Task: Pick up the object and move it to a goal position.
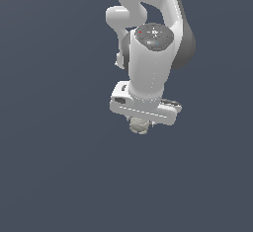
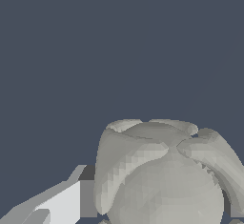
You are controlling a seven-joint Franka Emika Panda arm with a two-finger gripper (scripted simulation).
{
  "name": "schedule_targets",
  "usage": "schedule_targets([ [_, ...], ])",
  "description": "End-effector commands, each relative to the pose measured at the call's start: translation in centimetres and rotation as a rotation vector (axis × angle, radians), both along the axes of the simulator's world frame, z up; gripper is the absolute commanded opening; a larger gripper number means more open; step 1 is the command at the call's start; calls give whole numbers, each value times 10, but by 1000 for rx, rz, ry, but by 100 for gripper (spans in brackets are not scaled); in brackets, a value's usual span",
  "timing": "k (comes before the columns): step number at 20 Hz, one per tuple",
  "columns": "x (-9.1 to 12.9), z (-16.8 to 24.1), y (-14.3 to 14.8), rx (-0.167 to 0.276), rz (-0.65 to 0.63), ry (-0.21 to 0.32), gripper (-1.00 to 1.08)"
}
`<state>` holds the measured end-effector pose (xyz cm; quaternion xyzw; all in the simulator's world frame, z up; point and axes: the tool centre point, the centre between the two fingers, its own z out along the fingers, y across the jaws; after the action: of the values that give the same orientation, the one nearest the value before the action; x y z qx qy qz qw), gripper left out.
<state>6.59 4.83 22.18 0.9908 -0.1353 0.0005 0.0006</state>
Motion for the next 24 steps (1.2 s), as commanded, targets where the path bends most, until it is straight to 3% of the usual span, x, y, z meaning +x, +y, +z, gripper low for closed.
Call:
schedule_targets([
  [1, 10, 12, 7, 0, -1, 1, -100],
  [14, 51, 61, 37, 1, 0, 1, -100],
  [24, 67, 79, 48, 1, 0, 1, -100],
])
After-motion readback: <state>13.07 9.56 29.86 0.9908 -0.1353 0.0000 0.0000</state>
